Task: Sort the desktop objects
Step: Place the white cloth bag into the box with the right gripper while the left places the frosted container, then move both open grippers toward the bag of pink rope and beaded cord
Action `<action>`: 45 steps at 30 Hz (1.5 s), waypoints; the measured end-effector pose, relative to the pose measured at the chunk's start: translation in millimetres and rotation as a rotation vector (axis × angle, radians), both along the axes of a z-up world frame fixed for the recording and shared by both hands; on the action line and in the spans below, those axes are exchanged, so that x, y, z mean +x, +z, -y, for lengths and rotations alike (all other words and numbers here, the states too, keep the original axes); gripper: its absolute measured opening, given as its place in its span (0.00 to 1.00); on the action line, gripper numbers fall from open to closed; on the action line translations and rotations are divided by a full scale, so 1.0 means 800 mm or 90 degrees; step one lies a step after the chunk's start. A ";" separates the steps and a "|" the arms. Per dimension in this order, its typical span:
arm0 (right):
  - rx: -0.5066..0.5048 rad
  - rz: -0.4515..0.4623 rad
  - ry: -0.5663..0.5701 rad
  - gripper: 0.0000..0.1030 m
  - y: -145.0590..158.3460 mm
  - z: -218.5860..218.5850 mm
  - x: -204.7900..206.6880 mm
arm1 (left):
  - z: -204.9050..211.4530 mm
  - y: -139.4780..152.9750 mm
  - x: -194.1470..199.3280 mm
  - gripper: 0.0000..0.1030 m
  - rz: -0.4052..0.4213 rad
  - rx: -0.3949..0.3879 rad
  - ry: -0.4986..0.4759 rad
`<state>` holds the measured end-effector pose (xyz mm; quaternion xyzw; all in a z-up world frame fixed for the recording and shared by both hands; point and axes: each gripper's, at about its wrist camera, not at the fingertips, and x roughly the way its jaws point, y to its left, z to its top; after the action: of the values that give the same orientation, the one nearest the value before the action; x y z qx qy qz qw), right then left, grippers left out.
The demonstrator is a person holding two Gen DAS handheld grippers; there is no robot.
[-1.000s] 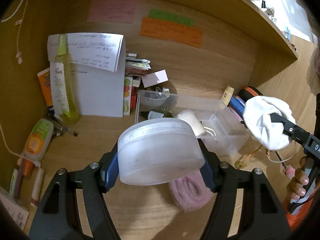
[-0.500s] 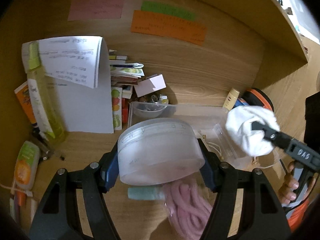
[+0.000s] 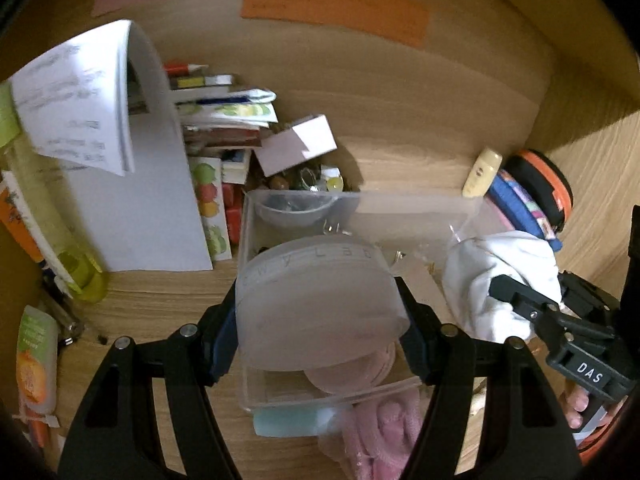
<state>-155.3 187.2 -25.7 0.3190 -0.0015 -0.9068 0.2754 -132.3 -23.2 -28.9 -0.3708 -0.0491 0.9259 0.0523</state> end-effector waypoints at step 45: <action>0.083 -0.081 -0.018 0.95 0.025 0.002 0.058 | 0.000 0.055 0.075 0.88 -0.111 -0.080 0.031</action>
<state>-108.6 185.9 -5.4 0.2777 0.0708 -0.9273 0.2406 -72.4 -23.0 15.0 -0.2899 0.0045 0.9570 0.0109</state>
